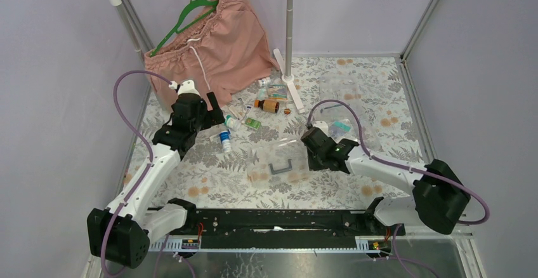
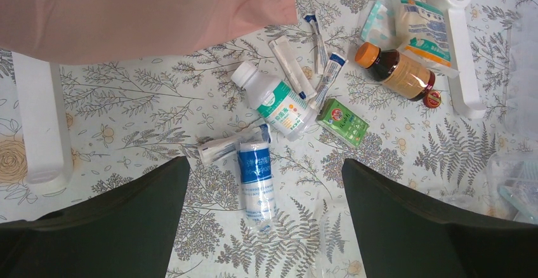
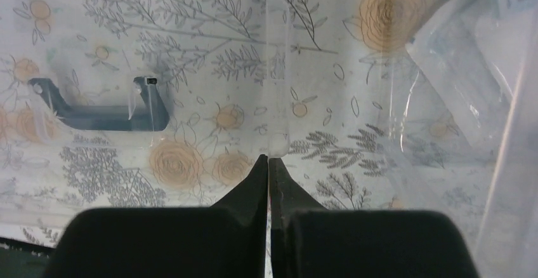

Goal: Organize the medicine kit
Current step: Place the lid at the center of the board.

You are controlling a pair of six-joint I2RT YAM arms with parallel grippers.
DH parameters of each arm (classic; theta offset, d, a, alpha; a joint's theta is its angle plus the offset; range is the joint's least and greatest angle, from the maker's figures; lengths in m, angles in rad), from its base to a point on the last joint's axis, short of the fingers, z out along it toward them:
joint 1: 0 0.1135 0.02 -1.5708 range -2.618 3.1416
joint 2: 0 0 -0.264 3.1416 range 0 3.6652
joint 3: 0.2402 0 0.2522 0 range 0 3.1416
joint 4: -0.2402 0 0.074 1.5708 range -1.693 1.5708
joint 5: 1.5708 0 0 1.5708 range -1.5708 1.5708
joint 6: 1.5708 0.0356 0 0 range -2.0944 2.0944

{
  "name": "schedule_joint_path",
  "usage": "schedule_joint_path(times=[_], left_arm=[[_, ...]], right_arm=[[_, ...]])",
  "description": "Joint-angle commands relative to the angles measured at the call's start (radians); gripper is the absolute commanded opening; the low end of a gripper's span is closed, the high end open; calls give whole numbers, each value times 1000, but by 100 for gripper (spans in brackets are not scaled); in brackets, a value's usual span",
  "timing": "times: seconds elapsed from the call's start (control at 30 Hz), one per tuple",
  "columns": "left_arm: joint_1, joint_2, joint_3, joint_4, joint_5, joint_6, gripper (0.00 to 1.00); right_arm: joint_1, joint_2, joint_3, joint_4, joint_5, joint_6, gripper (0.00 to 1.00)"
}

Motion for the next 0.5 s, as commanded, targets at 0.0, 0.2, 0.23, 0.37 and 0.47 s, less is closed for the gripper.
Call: schedule_joint_path(times=[0.0,0.2,0.23,0.37,0.47], left_arm=[[6,-17,-12,27,-4,9,99],[7,-16,-11,23,-7,15,99],[6,-16,-12,23,-8,15,99],[6,-14,-10,24,-8,14,99],[6,-7,-12,25,-2,8,99]], right_arm=[[9,50,8,146,69,17,2],[9,101,17,169,86,7,17],[9,95,13,165,86,6,24],[9,34,4,140,85,0,44],[9,-36,8,115,78,-10,47]])
